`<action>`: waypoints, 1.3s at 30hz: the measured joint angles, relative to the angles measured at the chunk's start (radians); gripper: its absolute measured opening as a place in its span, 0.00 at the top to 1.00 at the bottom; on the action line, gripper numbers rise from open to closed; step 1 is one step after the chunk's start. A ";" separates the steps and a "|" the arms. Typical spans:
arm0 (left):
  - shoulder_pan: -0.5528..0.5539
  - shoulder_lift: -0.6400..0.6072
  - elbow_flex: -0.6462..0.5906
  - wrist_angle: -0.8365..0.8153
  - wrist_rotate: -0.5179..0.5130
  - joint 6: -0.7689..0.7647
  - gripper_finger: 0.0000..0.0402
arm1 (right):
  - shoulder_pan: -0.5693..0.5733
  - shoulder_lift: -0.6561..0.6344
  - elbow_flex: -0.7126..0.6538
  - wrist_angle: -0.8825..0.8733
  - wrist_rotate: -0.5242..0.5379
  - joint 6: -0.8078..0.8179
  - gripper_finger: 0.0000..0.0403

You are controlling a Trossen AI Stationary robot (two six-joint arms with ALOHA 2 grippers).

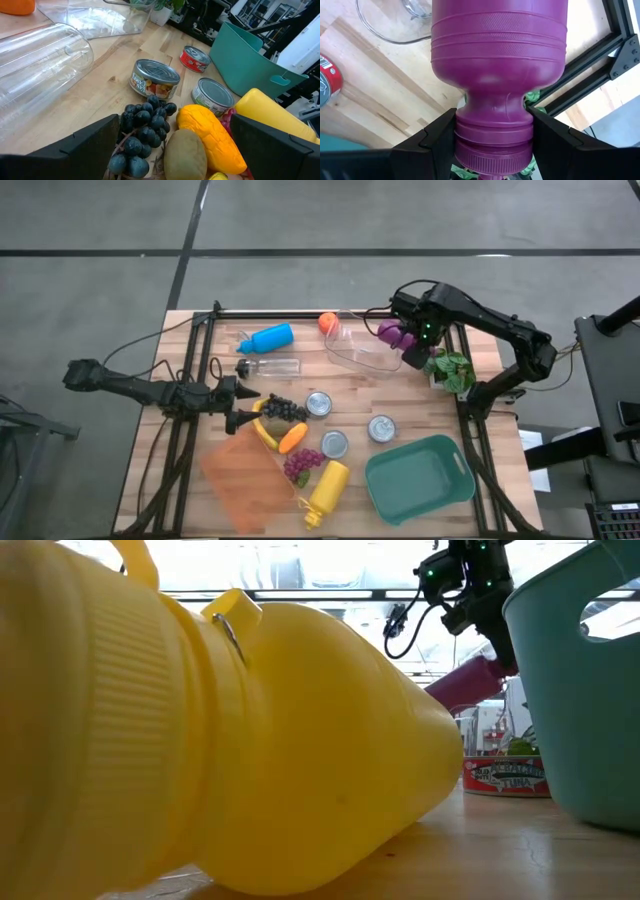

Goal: Pick & Place Food Item
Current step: Put the purple water bottle into the transparent bin

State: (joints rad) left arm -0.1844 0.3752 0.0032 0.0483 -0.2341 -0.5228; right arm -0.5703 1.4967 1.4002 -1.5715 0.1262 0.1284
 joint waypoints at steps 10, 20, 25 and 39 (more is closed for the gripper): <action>0.000 0.000 0.000 0.000 0.000 0.000 0.04 | 0.000 0.000 0.026 0.000 0.002 -0.014 0.50; 0.000 0.000 0.000 0.000 0.000 0.000 0.04 | 0.001 0.021 0.033 0.006 0.006 -0.030 0.50; 0.000 0.000 0.000 0.000 0.000 0.000 0.04 | 0.001 0.084 0.061 0.014 0.007 -0.039 0.50; 0.000 0.000 0.000 0.000 0.000 0.000 0.04 | 0.002 0.328 0.297 0.001 0.004 -0.111 0.50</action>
State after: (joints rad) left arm -0.1844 0.3753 0.0030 0.0483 -0.2342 -0.5228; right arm -0.5678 1.8250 1.6968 -1.5707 0.1307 0.0170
